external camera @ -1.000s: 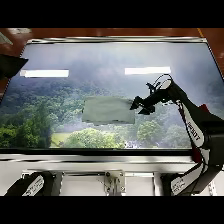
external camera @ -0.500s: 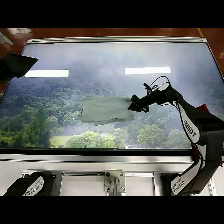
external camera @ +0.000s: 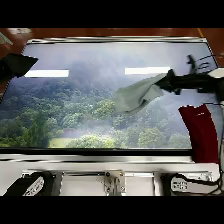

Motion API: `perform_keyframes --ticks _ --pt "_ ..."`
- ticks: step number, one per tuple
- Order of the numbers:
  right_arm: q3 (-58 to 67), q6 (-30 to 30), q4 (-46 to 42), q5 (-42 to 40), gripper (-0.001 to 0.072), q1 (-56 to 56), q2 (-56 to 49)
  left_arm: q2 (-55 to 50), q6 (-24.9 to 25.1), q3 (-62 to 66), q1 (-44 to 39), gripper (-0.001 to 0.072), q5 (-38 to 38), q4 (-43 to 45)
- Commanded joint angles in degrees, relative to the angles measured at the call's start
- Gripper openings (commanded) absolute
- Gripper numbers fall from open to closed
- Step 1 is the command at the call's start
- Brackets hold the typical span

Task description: Fold the shirts.

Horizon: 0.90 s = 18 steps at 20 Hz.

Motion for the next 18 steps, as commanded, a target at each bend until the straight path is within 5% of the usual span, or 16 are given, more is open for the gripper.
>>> perform_keyframes --ticks 1,8,18 --pt "0.02 4.63 -3.3 3.63 0.0071 -12.81 9.35 -0.04 0.02 0.0 0.02 0.0035 -0.09 0.0" --pt "0.02 5.46 -14.34 8.31 0.0071 -31.01 14.4 -0.02 0.02 0.0 0.02 0.0035 -4.13 0.0" --pt "0.02 2.8 -17.16 -10.05 0.0071 -33.18 14.4 -0.02 0.0 0.0 -0.09 0.0035 -6.62 -0.02"
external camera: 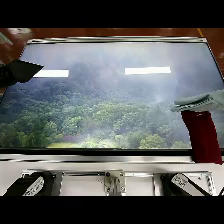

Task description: Fold the shirts.

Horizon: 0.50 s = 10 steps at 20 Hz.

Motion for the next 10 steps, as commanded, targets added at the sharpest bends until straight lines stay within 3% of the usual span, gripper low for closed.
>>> perform_keyframes --ticks 1,6,10 --pt "0.04 -0.44 -0.81 -8.11 0.0071 -0.37 0.09 -0.02 0.0 0.0 -0.04 0.0035 -0.35 0.0" --pt "0.04 -0.66 3.69 -9.9 0.007 -0.37 -2.08 -0.04 0.0 0.0 -0.04 0.0035 -0.13 0.0" --pt "0.04 -0.63 -2.84 -4.5 0.007 -0.39 -2.25 -0.04 0.02 0.0 -0.04 0.0035 -0.15 0.0"
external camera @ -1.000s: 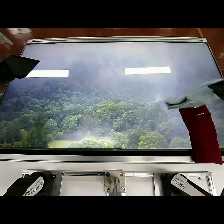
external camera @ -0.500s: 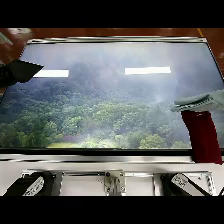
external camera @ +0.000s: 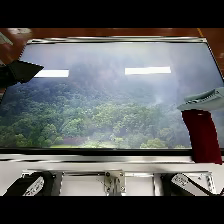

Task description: Fold the shirts.

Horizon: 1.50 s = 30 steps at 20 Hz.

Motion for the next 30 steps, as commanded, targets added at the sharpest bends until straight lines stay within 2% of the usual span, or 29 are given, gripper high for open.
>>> perform_keyframes --ticks 1,5,7,9,12,15,18,22,23,25,26,30 --pt "0.07 -0.07 -6.47 4.09 0.007 -0.04 0.22 -0.04 0.02 0.0 -0.04 0.0035 0.02 0.02" --pt "0.04 -0.04 -19.43 10.19 0.0071 -0.04 2.64 -0.04 0.02 0.0 -0.04 0.0035 0.02 0.02" --pt "-0.04 0.39 -25.88 17.81 0.0071 -0.04 2.82 -0.04 0.02 0.0 -0.04 0.0035 0.02 0.02" --pt "-2.62 2.32 -31.43 22.88 0.0071 -0.07 2.82 -0.04 0.02 0.0 -0.04 0.0035 0.02 0.02" --pt "-9.27 4.22 -40.37 26.23 0.007 -0.07 2.82 -0.02 0.0 0.0 -0.04 0.0035 0.0 0.0" --pt "-15.87 6.36 -44.94 25.99 0.007 -0.07 2.82 -0.02 -0.02 0.0 -0.04 0.0035 0.0 0.0" --pt "-21.07 11.19 -45.44 22.23 0.007 -0.04 2.82 0.0 -0.02 0.02 -0.04 0.0035 0.0 -0.02" --pt "-26.23 14.56 -47.95 20.85 0.0071 -0.04 2.82 0.28 -0.02 0.02 -0.04 0.0035 0.0 -0.02" --pt "-26.77 16.0 -48.57 20.76 0.0133 -0.04 2.82 0.26 0.0 0.02 -0.04 0.0035 0.02 -0.02" --pt "-26.8 16.48 -49.05 20.74 0.0555 -0.04 2.82 0.26 0.0 0.02 -0.04 0.0035 0.02 -0.02" --pt "-26.73 16.35 -49.13 21.2 0.0584 -0.04 2.84 0.22 0.0 0.02 -0.04 0.0035 0.02 0.0" --pt "-20.61 10.84 -45.38 25.68 0.0583 -0.04 3.02 0.07 0.02 0.0 -0.04 0.0035 1.84 0.02"
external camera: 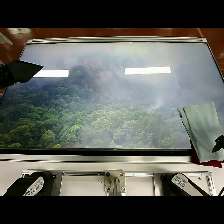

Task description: Fold the shirts.

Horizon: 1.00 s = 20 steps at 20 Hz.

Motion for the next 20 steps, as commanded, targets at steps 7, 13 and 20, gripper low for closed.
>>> perform_keyframes --ticks 7,13,20 --pt "15.43 -6.4 34.23 -8.74 0.0671 9.42 5.99 -9.07 -10.62 2.32 -11.85 0.0031 2.95 30.03" --pt "13.6 -2.19 22.1 -0.83 0.0671 30.64 2.78 -27.69 -23.06 11.67 -25.24 0.0695 -17.62 46.34" --pt "13.6 -2.05 24.46 -0.87 0.0671 34.51 2.49 -28.81 -22.93 11.61 -25.16 0.0695 -17.77 46.31"
